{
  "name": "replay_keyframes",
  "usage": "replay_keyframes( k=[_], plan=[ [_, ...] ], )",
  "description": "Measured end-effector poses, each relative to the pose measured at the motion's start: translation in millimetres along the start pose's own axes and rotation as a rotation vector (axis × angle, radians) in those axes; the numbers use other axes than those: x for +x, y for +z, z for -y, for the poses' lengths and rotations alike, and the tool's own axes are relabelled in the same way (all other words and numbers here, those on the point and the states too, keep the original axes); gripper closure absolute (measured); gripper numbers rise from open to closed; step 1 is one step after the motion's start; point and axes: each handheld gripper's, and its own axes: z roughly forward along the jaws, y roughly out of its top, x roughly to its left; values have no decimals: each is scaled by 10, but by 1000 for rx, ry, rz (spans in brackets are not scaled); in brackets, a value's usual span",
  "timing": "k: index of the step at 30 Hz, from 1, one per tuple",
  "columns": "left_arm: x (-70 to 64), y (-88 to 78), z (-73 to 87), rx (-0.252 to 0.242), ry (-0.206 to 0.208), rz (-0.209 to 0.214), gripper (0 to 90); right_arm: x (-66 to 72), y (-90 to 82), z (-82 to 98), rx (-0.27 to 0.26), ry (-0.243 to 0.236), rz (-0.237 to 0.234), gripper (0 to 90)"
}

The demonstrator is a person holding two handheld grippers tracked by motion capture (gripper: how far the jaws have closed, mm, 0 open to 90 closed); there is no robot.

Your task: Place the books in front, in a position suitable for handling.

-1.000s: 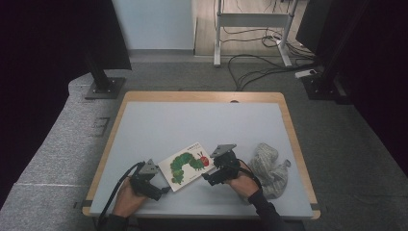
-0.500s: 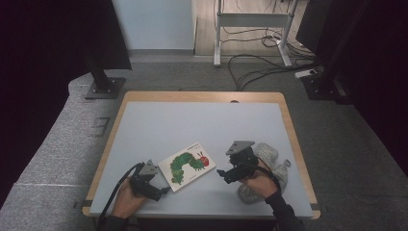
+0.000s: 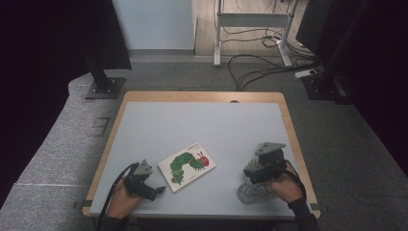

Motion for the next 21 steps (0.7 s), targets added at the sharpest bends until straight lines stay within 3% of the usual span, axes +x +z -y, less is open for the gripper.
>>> replay_keyframes(
  k=[13,19,21],
  plan=[
    [61,-59,67,-3,-31,-24,0,-187,226,458,47,80,11,4],
    [58,-59,69,-4,-31,-26,0,-237,312,564,33,90,28,165],
    [58,-60,70,-4,-31,-28,0,-261,310,588,25,106,37,260]
  ],
)
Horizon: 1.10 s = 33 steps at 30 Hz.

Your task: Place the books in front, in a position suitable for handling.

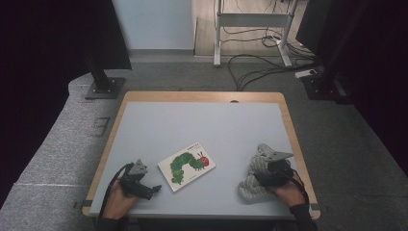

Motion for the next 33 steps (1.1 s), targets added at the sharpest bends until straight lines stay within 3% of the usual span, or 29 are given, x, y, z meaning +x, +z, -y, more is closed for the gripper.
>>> replay_keyframes(
  k=[5,8,16,33],
  plan=[
    [-1,0,2,-1,0,-1,0,-60,-59,46,-16,44,24,571],
    [-2,0,2,-1,-1,-2,0,-85,-75,45,-10,63,21,643],
    [0,1,2,-1,-2,0,0,-82,-171,-45,-23,62,-3,727],
    [0,1,3,-1,-3,0,0,10,-465,-484,-128,27,-87,740]
  ],
)
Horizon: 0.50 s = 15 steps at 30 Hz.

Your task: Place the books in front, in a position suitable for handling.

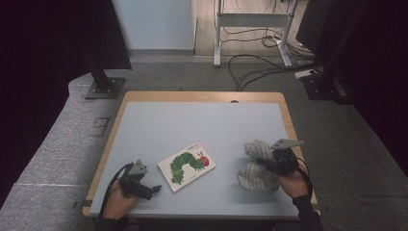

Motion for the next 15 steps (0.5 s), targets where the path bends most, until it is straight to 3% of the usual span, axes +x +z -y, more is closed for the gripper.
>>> replay_keyframes(
  k=[15],
  plan=[
    [1,-1,0,2,4,0,0,242,117,-368,-27,-72,-86,739]
  ],
)
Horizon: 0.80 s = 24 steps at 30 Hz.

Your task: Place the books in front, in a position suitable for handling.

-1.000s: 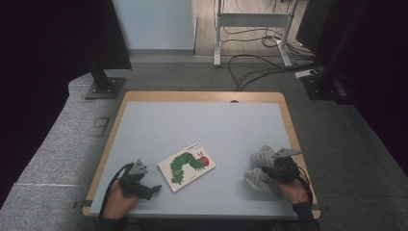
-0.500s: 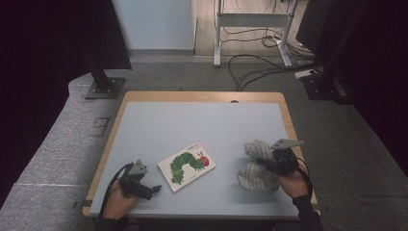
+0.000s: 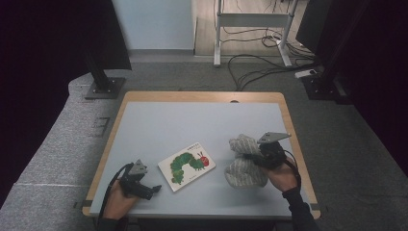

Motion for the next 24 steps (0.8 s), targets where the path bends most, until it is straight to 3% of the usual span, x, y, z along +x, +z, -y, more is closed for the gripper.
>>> replay_keyframes(
  k=[11,24],
  plan=[
    [0,1,1,-1,0,0,0,199,245,-278,-4,-59,-57,739],
    [-1,1,1,-1,0,-1,0,432,746,-475,39,-114,-118,737]
  ],
)
